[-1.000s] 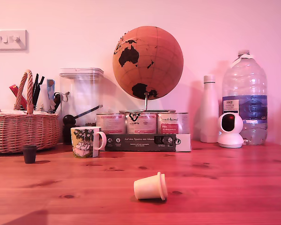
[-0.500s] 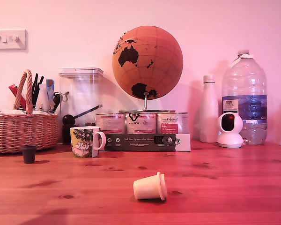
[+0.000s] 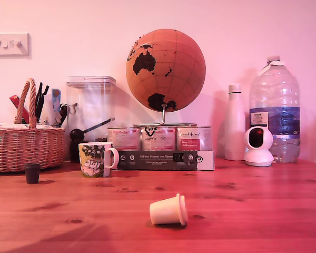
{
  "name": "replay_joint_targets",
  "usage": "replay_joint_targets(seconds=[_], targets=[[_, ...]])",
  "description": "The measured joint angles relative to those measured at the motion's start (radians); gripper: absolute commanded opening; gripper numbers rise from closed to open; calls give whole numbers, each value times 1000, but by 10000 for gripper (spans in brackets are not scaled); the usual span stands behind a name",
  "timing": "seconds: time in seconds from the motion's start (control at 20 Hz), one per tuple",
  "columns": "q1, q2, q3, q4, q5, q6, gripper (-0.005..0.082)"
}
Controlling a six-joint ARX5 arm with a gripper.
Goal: Pick up the coffee capsules on the table and drop them inside the coffee cup
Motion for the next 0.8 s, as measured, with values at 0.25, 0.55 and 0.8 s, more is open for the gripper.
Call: replay_joint_targets(seconds=[0.25, 0.55, 0.8], targets=[[0, 129, 0, 75, 0, 20, 790], [0, 237, 0, 105, -7, 100, 790], [0, 332, 0, 194, -32, 146, 790]])
